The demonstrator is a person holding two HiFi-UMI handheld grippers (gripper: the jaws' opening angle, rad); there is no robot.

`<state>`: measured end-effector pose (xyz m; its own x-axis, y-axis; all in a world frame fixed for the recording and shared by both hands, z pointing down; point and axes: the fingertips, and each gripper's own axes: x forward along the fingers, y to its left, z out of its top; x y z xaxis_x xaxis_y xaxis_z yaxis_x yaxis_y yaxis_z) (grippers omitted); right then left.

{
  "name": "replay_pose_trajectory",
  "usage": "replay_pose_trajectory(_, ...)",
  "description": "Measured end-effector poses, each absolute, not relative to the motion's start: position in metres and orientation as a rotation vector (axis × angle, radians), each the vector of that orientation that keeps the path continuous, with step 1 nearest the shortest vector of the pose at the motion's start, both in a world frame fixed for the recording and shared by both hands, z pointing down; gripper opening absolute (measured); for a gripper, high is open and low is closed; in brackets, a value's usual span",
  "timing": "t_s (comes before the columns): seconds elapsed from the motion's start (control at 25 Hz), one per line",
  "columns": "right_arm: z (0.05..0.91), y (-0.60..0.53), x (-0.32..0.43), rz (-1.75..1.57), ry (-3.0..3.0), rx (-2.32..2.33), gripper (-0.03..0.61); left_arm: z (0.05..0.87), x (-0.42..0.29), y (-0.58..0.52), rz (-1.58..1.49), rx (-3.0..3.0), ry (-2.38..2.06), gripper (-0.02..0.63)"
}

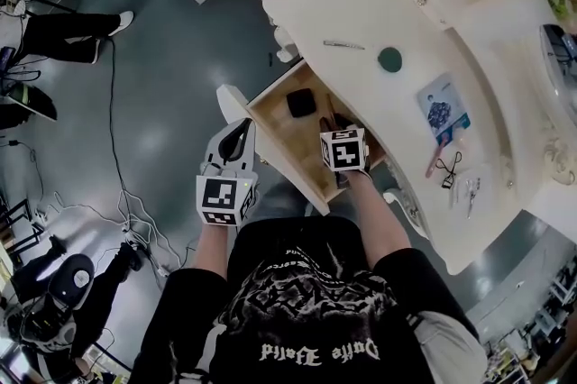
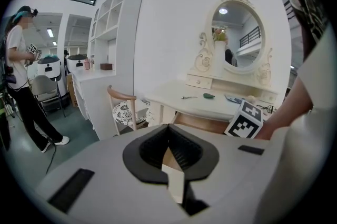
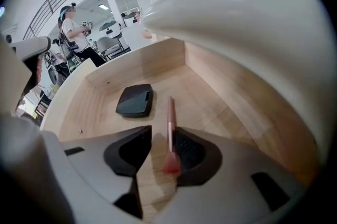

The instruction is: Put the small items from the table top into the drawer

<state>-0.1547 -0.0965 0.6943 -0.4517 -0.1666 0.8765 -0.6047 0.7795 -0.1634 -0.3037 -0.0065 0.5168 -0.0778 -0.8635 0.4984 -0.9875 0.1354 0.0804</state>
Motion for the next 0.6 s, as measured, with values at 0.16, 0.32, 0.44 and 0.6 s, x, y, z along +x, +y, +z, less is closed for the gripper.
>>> replay_pose_trajectory(0.16, 0.682, -0.089, -0.152, 0.557, -2.044, 0.546, 0.147, 0.511, -0.294, -0.009, 0.429, 1.826, -1.986, 0.015)
replay_pose_trajectory(0.32, 0.671, -0.085, -0.153, 0.564, -2.075, 0.540, 0.153, 0.513, -0.286, -0.011, 0.404, 1.833, -1.973, 0.015)
replay_pose_trajectory(0.44, 0.659, -0.084, -0.154, 0.562, -2.105, 0.545, 0.153, 0.512, -0.279, -0.013, 0.393, 1.850, -1.966, 0.015)
replay_pose_trajectory(0.6, 0.641, -0.080, -0.155, 0.588, -2.148, 0.538, 0.157, 0.508, -0.274, -0.015, 0.376, 1.868, -1.959, 0.015)
